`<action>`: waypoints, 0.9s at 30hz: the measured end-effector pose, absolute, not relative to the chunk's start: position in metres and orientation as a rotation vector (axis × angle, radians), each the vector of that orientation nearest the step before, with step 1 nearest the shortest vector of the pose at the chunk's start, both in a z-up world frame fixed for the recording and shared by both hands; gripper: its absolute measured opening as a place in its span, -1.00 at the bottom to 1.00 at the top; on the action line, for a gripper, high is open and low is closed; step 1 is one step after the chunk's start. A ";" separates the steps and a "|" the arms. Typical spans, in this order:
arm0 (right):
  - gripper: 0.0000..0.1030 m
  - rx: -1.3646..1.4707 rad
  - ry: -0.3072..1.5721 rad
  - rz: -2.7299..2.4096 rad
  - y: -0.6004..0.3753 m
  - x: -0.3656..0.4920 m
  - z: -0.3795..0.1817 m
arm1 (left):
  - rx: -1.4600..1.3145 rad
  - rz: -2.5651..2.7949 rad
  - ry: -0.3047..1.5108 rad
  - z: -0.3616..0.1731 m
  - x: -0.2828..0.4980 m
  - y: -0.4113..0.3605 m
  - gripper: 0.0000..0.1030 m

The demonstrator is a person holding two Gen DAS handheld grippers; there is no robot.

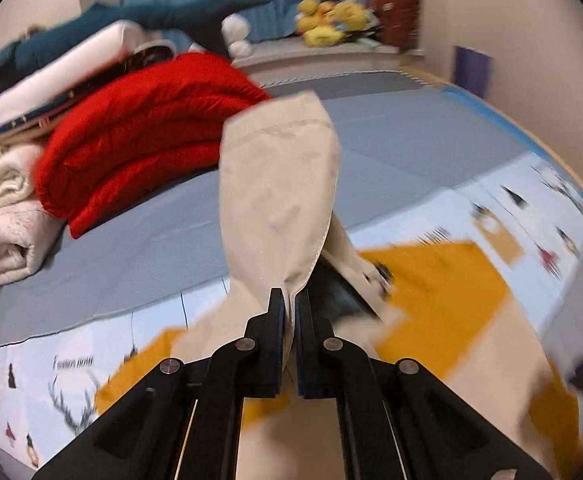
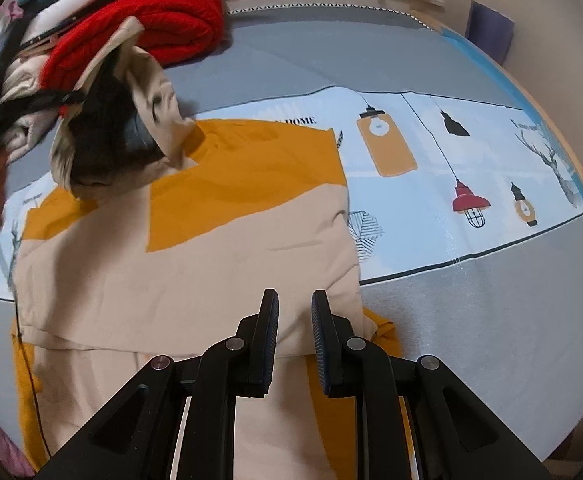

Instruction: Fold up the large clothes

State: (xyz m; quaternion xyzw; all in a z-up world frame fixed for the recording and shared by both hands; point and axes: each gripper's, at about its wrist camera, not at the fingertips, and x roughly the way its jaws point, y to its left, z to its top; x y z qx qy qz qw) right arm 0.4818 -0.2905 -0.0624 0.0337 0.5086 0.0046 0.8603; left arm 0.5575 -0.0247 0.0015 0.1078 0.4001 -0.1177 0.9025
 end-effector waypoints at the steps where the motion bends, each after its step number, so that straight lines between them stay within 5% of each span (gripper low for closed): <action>1: -0.64 0.074 1.063 0.013 -0.290 0.480 -0.060 | 0.229 -0.244 0.812 0.005 0.536 -0.023 -0.94; 9: -0.64 0.119 1.007 0.045 -0.280 0.469 -0.045 | 0.024 -0.190 0.946 -0.044 0.399 0.028 -0.91; 11: -0.64 0.149 0.972 0.057 -0.278 0.468 -0.040 | -0.057 -0.157 0.973 -0.056 0.388 0.044 -0.72; 13: -0.63 0.194 0.923 0.069 -0.277 0.465 -0.033 | -0.196 -0.112 0.989 -0.065 0.385 0.069 -0.51; 27: -0.47 0.469 1.126 0.298 -0.229 0.494 -0.101 | -0.666 -0.107 1.217 -0.144 0.423 0.102 -0.50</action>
